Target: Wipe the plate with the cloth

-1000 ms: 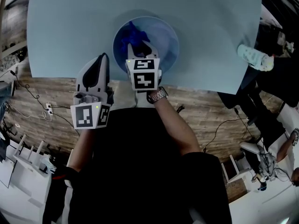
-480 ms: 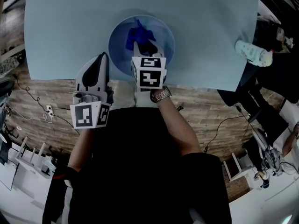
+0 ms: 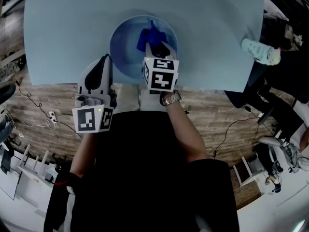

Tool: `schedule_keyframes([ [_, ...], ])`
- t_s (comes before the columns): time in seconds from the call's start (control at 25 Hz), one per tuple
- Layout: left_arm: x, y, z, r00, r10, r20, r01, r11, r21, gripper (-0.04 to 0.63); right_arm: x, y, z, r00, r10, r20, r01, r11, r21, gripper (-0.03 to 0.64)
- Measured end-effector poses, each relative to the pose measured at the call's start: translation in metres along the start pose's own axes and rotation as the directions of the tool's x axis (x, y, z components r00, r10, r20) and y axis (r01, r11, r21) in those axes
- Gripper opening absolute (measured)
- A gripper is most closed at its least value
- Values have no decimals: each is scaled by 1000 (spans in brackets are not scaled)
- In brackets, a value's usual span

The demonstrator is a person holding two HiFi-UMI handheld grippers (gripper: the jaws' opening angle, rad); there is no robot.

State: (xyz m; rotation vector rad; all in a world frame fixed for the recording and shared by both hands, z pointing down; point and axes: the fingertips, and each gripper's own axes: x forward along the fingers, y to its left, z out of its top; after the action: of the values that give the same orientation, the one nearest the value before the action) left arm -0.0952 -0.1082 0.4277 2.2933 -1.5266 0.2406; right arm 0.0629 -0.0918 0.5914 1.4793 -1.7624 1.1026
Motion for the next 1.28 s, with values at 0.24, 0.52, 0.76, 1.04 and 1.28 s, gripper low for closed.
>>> schedule_keyframes([
  [0.24, 4, -6, -4, 1000, -7, -3, 7, 1000, 3, 2, -2, -16, -4, 1000, -22, -4, 22, 1000, 9, 118],
  [0.52, 5, -10, -3, 1000, -20, -1, 20, 1000, 4, 2, -7, -30, -7, 997, -72, -20, 72, 997, 23, 118],
  [0.76, 3, -13, -1, 1000, -29, 3, 29, 1000, 9, 2, -12, -36, -9, 993, -111, -32, 112, 993, 26, 118],
  [1.04, -5, -7, -4, 1000, -26, 5, 26, 1000, 9, 2, -24, -29, -6, 993, -114, -8, 115, 993, 27, 118],
  [1.28, -19, 6, 0, 1000, -16, 15, 15, 1000, 8, 2, -28, -1, -4, 997, -76, 7, 76, 997, -1, 118],
])
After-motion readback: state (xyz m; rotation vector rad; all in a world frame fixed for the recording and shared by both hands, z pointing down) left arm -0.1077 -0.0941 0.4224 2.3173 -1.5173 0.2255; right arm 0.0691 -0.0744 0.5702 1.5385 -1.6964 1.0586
